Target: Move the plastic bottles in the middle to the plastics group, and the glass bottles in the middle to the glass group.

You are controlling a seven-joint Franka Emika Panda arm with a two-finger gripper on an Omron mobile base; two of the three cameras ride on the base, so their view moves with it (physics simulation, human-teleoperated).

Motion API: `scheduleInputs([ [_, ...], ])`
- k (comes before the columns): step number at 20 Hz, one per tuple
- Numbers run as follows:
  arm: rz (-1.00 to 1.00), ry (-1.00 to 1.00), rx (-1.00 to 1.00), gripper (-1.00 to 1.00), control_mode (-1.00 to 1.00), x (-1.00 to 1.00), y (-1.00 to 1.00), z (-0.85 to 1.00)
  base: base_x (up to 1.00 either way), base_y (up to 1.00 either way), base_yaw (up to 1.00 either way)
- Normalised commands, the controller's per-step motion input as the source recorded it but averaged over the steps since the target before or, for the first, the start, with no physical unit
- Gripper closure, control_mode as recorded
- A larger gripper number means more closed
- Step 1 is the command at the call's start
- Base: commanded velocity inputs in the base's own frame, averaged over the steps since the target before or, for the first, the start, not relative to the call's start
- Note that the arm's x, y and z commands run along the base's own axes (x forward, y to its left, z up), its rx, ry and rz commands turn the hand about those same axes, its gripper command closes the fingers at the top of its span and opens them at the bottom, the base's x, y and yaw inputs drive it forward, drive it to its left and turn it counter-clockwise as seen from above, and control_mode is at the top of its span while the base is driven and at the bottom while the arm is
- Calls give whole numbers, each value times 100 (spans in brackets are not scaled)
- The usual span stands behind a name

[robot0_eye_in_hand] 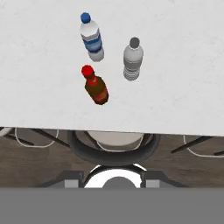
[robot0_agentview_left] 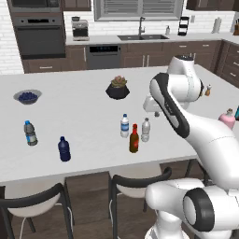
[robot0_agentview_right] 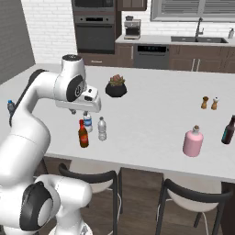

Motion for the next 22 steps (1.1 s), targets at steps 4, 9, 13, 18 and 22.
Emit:
scheduleInputs([
  [4,1,0,-2,-100,-100,-2,26,-2,0,0,0],
  [9,1,9,-6,-100,-100,-5,41,-13,0,0,0],
  [13,8,0,-14,-100,-100,13,57,-67,0,0,0],
  [18,3,-10,-6,-100,-100,25,15,-58,0,0,0],
  [22,0,-17,4,-100,-100,0,-5,-9,0,0,0],
])
